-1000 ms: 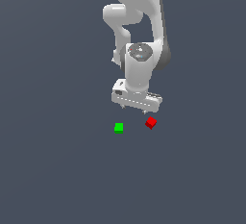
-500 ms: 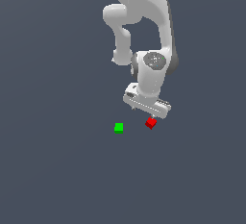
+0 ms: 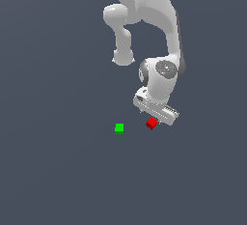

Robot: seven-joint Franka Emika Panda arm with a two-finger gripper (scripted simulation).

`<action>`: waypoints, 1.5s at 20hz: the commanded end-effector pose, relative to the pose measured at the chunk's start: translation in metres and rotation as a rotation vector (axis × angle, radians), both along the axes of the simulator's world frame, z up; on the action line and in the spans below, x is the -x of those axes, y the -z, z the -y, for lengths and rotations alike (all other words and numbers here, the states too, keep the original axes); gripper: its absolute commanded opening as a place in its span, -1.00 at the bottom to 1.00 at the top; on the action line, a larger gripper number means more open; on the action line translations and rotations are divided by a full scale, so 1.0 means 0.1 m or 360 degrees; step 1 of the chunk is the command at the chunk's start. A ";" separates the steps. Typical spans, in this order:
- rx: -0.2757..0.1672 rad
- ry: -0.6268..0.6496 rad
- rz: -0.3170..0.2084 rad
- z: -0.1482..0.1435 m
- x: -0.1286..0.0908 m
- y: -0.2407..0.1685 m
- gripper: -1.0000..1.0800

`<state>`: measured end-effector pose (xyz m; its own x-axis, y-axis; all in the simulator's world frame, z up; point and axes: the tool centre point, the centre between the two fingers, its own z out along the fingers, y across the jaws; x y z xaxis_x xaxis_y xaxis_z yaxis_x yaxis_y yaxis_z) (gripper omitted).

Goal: Stack the red cube on top of the green cube.

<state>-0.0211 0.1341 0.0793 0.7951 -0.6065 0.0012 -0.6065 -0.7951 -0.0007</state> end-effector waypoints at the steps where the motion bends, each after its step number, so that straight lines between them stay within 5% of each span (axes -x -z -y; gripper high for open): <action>1: 0.0000 0.0043 0.0000 -0.06 -0.02 0.04 0.92; 28: 0.0000 0.0095 -0.0002 -0.14 -0.05 0.59 0.92; 29: 0.0000 0.0095 -0.0002 -0.14 -0.05 0.59 -1.00; 30: 0.0000 0.0095 -0.0002 -0.14 -0.05 0.59 -1.00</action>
